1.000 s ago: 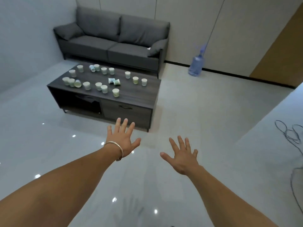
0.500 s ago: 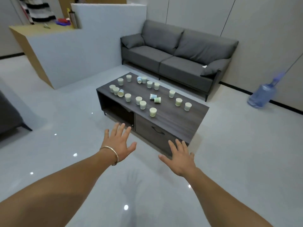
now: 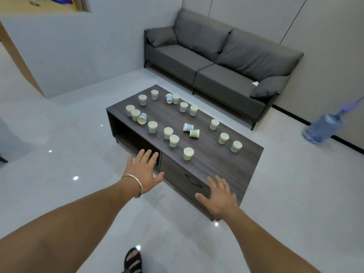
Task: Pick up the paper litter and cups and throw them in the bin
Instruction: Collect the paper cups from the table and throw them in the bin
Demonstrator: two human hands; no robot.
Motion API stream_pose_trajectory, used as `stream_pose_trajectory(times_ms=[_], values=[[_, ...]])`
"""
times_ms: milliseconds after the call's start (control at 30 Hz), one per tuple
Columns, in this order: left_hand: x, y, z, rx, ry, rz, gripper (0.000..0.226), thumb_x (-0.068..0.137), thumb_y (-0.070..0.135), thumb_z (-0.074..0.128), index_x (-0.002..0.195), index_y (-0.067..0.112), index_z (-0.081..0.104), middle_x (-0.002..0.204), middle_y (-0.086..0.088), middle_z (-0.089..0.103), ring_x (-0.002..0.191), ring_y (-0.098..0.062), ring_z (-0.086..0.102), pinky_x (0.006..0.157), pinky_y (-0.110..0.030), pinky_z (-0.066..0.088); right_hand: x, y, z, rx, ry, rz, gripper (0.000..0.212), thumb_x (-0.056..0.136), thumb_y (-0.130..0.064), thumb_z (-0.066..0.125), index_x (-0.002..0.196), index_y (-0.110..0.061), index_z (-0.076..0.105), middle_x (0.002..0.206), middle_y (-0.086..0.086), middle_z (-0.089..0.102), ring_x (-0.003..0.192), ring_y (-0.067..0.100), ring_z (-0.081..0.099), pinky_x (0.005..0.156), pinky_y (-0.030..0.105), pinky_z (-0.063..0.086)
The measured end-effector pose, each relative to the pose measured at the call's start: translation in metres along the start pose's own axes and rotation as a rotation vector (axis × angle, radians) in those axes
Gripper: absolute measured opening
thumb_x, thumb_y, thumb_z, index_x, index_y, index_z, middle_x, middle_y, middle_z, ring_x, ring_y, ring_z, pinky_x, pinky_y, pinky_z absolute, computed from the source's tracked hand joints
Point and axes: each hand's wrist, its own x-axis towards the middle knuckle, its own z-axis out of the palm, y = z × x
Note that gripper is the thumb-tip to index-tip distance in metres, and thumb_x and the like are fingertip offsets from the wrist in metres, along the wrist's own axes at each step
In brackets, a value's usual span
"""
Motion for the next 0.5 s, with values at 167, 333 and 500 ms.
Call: stream_pose_trajectory(times_ms=[167, 333, 500], values=[[0.085, -0.017, -0.016, 0.008, 0.005, 0.093, 0.081, 0.082, 0.068, 0.021, 0.150, 0.026, 0.008, 0.158, 0.000, 0.012, 0.146, -0.021, 0.004, 0.114, -0.051, 0.015, 0.060, -0.021, -0.028, 0.044, 0.028, 0.062, 0.089, 0.085, -0.075, 0.038, 0.154, -0.033, 0.002, 0.163, -0.005, -0.004, 0.149, 0.021, -0.004, 0.114, 0.059, 0.014], [0.157, -0.026, -0.015, -0.015, -0.007, 0.114, 0.086, 0.077, 0.071, 0.015, 0.150, 0.027, 0.007, 0.158, 0.000, 0.013, 0.145, -0.021, 0.007, 0.113, -0.049, 0.018, 0.130, -0.027, -0.043, 0.058, -0.012, 0.098, 0.089, 0.086, -0.072, 0.042, 0.154, -0.032, 0.003, 0.163, -0.004, -0.004, 0.149, 0.023, 0.000, 0.114, 0.056, 0.021], [0.230, -0.038, -0.006, -0.026, -0.025, 0.106, 0.082, 0.082, 0.066, 0.029, 0.150, 0.025, 0.008, 0.158, 0.001, 0.014, 0.145, -0.018, 0.008, 0.112, -0.044, 0.020, 0.226, -0.031, -0.052, 0.075, -0.066, 0.081, 0.089, 0.085, -0.068, 0.048, 0.154, -0.030, 0.006, 0.163, -0.002, -0.001, 0.149, 0.024, 0.003, 0.113, 0.052, 0.027]])
